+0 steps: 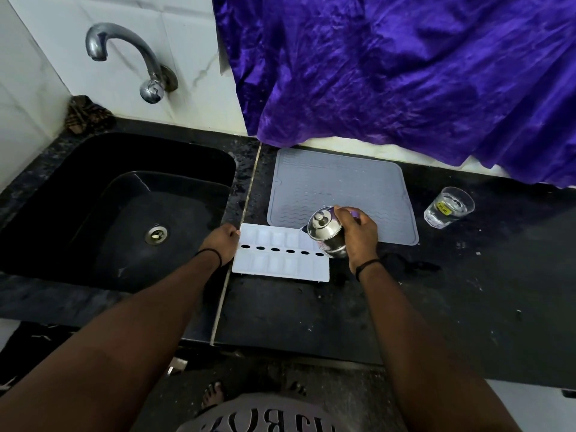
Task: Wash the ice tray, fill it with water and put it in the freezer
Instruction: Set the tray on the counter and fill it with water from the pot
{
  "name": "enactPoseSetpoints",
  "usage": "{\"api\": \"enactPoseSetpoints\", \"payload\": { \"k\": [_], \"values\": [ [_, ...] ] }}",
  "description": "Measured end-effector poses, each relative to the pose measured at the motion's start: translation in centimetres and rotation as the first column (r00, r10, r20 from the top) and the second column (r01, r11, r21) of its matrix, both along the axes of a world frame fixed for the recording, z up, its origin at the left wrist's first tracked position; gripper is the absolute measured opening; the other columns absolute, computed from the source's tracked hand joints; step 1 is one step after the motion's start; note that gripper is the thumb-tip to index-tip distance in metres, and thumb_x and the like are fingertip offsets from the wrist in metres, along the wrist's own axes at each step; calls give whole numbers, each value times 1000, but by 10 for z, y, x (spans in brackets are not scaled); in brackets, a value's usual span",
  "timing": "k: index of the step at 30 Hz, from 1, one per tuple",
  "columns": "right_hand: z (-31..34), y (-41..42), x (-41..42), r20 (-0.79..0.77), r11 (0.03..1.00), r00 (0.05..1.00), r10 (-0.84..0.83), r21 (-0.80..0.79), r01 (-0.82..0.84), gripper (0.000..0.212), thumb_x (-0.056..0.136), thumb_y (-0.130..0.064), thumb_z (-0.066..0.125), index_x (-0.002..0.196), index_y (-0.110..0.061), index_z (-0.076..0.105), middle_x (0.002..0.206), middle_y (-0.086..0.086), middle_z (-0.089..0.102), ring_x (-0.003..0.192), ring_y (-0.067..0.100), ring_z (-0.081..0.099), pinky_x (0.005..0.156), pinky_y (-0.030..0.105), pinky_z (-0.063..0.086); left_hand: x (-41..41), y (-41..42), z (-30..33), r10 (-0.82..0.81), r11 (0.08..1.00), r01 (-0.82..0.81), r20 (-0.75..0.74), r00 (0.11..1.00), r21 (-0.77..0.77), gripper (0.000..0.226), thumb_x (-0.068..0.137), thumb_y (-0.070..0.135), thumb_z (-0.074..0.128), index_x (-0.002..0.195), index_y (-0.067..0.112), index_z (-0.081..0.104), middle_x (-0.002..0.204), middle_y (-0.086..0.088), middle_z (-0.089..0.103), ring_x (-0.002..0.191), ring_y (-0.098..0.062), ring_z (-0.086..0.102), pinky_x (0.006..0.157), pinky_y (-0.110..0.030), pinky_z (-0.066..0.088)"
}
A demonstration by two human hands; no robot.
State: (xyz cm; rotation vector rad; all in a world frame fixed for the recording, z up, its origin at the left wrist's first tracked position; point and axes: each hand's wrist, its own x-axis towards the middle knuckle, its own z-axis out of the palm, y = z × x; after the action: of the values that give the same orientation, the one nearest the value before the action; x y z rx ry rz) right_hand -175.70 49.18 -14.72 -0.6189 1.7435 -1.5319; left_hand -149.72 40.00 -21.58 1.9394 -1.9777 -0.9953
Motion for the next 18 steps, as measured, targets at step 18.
{"api": "enactPoseSetpoints", "payload": {
  "k": [18],
  "values": [
    [6,1,6,-62,1000,998,14,17,-13,6,75,-36,75,72,-31,74,73,-8,74,66,5,69,58,20,52,1,-3,0,-32,999,32,24,999,-4,22,97,20,42,101,6,58,109,-21,62,98,-34,58,76,-31,38]
  ]
}}
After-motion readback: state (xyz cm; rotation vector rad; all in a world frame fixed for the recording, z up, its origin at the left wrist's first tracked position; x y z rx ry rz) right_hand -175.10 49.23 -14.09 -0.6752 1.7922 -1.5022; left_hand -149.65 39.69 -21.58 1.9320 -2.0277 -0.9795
